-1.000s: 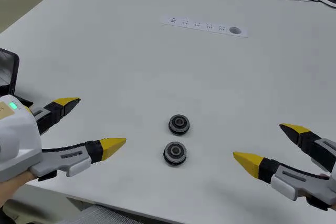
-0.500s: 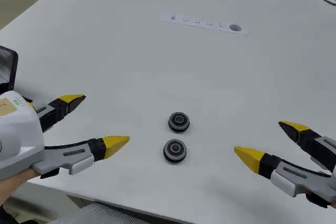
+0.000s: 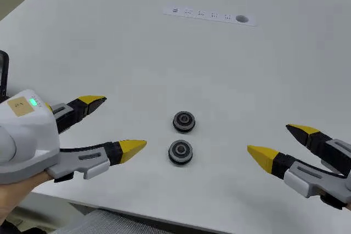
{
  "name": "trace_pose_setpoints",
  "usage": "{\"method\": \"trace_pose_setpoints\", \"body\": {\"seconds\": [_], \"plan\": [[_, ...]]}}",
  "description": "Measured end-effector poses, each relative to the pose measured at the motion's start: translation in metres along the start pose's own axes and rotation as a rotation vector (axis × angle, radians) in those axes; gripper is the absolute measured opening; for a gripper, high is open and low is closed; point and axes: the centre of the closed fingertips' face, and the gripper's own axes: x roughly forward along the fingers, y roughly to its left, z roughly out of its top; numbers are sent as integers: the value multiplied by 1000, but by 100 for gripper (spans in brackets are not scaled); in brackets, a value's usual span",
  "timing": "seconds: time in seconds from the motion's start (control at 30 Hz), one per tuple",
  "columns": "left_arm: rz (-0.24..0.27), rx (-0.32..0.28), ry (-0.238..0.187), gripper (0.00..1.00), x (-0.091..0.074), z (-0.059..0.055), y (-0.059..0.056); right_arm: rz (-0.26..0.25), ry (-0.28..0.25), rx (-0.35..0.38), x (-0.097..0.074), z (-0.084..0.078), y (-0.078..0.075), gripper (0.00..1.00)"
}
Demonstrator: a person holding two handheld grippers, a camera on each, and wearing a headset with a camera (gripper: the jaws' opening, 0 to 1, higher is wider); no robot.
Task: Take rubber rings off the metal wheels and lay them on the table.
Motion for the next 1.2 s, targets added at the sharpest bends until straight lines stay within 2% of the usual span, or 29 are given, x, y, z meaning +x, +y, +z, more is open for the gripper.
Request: {"method": "trace_pose_setpoints", "body": {"seconds": [0.07, 0.33, 0.63, 0.93, 1.03, 1.2], "plan": [[-14, 3, 6, 68, 3, 0, -3, 2, -5, 17, 0, 0, 2, 57], [-115, 58, 36, 60, 21, -3, -29, 15, 11, 32, 3, -7, 8, 56], [-178, 85, 47, 53, 40, -4, -47, 36, 23, 44, 2, -10, 13, 55], [-284, 110, 74, 37, 54, -10, -72, 49, 30, 57, 3, -13, 15, 54], [-297, 116, 84, 31, 57, -13, -74, 52, 29, 57, 3, -13, 15, 54], [-308, 119, 105, 29, 60, -19, -75, 57, 30, 68, 4, -14, 15, 53]]}}
